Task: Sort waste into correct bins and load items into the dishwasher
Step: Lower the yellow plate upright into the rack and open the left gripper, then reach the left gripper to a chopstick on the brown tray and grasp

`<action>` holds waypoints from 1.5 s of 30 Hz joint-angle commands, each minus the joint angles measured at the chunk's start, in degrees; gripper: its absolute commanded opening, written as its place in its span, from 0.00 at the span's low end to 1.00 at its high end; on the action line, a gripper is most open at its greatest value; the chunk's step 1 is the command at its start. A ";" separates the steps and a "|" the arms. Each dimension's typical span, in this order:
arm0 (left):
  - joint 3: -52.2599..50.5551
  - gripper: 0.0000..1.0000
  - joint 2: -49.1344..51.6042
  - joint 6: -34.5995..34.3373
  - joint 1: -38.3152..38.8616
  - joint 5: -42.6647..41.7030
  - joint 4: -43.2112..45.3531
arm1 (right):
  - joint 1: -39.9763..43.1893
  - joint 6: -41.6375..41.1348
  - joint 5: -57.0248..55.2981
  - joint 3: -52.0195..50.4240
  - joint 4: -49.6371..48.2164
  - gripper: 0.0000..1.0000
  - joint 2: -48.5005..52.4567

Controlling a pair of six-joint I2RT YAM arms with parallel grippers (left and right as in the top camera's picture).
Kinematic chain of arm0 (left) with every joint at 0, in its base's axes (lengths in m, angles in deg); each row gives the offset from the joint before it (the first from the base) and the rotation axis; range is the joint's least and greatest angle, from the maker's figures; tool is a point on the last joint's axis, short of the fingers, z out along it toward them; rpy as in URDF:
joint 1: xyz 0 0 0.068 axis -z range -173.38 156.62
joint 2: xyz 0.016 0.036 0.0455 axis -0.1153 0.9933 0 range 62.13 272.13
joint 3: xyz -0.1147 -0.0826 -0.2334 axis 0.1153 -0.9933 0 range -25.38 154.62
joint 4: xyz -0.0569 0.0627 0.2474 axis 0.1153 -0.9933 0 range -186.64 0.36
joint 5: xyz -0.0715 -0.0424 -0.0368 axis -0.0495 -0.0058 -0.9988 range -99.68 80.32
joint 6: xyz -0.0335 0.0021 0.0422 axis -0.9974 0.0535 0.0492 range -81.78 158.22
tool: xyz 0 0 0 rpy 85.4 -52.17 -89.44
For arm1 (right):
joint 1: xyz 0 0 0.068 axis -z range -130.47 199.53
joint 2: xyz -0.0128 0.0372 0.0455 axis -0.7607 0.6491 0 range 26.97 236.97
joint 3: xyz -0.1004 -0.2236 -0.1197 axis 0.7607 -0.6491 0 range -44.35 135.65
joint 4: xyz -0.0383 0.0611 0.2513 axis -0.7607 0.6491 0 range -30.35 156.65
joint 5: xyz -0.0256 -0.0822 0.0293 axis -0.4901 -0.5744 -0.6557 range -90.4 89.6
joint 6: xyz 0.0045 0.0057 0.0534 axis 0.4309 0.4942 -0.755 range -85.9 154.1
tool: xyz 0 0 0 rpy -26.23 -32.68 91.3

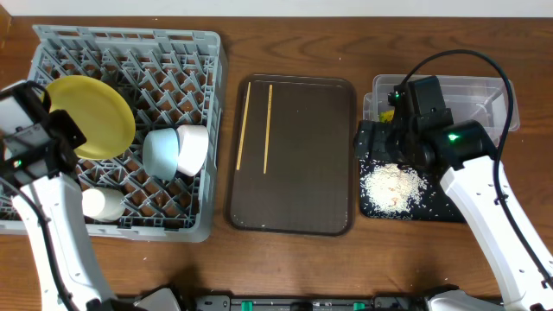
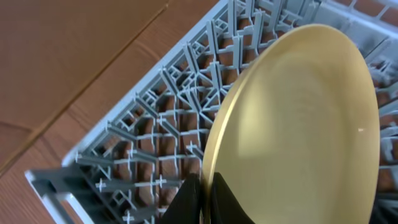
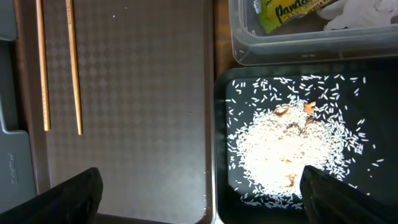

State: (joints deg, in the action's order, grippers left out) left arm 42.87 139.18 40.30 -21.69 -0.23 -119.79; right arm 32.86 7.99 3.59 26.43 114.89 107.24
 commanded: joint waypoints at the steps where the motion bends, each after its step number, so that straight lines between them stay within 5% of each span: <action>1: 0.20 0.07 1.75 4.63 0.90 2.67 1.68 | 0.48 0.02 -0.76 0.39 -0.02 0.99 0.55; 25: 0.20 0.08 4.20 15.26 6.56 5.46 5.38 | 0.48 0.02 -0.76 0.39 -0.20 0.99 0.55; 28: 0.20 0.25 4.15 14.99 6.56 5.42 5.11 | 0.48 0.02 -0.79 0.39 -0.20 0.99 0.55; 33: 0.22 0.47 1.57 6.97 7.61 4.66 3.15 | 0.48 0.02 -0.76 0.39 -0.20 0.99 0.55; 45: 0.22 0.50 -8.44 -8.37 26.40 -22.80 -7.58 | 0.48 0.02 -0.81 0.39 -1.03 0.99 0.55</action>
State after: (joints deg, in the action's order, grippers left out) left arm 42.78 129.83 38.32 0.03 -13.98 -125.97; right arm 32.86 7.99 3.59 26.43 114.00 107.24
